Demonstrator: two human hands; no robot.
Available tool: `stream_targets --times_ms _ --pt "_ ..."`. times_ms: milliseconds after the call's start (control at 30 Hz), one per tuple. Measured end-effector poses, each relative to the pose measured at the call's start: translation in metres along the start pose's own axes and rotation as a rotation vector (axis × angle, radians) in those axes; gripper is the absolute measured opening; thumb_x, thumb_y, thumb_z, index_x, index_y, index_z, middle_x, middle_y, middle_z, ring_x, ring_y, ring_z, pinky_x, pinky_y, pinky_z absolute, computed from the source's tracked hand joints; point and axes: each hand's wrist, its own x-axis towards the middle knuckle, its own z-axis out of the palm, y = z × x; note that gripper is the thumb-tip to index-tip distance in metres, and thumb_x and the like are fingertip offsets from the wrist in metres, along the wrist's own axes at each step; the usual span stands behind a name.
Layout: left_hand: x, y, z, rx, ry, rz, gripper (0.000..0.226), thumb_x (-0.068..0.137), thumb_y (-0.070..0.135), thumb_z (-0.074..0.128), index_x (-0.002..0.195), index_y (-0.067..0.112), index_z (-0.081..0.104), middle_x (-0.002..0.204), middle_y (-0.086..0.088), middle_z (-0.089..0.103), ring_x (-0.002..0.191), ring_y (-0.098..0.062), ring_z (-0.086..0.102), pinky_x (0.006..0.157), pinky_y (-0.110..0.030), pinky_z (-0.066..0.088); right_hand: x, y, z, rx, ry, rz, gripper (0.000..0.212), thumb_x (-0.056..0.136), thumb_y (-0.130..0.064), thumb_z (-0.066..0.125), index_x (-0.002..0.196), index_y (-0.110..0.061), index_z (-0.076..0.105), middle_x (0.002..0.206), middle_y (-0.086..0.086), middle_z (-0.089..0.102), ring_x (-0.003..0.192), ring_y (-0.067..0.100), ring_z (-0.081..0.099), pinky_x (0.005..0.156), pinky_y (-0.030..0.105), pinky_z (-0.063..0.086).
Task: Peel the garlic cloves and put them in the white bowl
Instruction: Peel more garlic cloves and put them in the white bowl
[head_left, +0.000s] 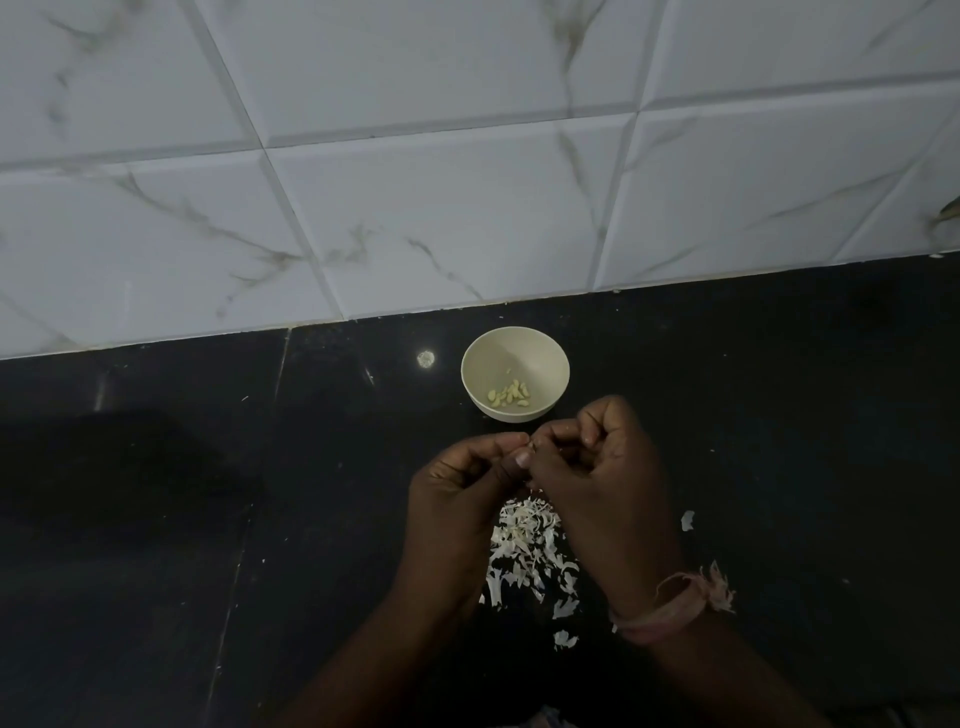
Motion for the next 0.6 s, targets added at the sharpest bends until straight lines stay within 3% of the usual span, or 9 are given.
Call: stream_targets --times_ms 100,200,267,367,600 --pt "0.001 -0.001 0.001 -0.068 -0.043 -0.054 0.018 0.074 0.013 0.076 0.091 0.008 0.078 0.089 -0.019 0.073 0.08 -0.028 0.07 0.077 -0.036 0.059 0.001 -0.003 -0.003 0.116 -0.024 0.074 0.038 0.075 -0.018 0.076 0.077 -0.031 0.041 0.077 0.014 0.067 0.071 0.032 0.07 0.065 0.047 0.062" --pt "0.001 0.0 0.005 -0.186 -0.073 -0.135 0.018 0.081 0.006 0.067 0.097 -0.003 0.067 0.077 -0.015 0.065 0.064 -0.017 0.061 0.061 -0.025 0.055 0.003 -0.007 -0.004 0.202 -0.036 0.158 0.036 0.084 0.002 0.07 0.081 -0.016 0.038 0.077 0.025 0.065 0.061 0.029 0.069 0.059 0.036 0.059" --pt "0.002 0.001 0.007 -0.233 -0.081 -0.177 0.016 0.085 0.004 0.062 0.098 -0.005 0.062 0.074 -0.012 0.061 0.06 -0.013 0.056 0.058 -0.022 0.051 0.003 -0.009 -0.003 0.261 -0.052 0.208 0.035 0.086 0.009 0.064 0.082 -0.013 0.037 0.079 0.033 0.062 0.059 0.03 0.067 0.059 0.038 0.059" --pt "0.004 -0.002 0.006 -0.261 -0.087 -0.224 0.013 0.091 0.009 0.06 0.098 -0.002 0.062 0.075 -0.009 0.06 0.065 -0.012 0.053 0.066 -0.023 0.048 0.004 -0.012 -0.002 0.345 -0.054 0.251 0.036 0.087 0.012 0.06 0.082 -0.014 0.037 0.08 0.038 0.059 0.059 0.027 0.064 0.059 0.041 0.058" --pt "0.005 -0.003 0.008 -0.308 -0.063 -0.291 0.014 0.095 0.011 0.057 0.091 0.003 0.068 0.074 -0.007 0.059 0.065 -0.01 0.053 0.062 -0.018 0.048 0.005 -0.006 0.0 0.39 -0.034 0.295 0.032 0.089 0.011 0.059 0.085 -0.013 0.039 0.076 0.025 0.064 0.062 0.03 0.064 0.056 0.041 0.058"
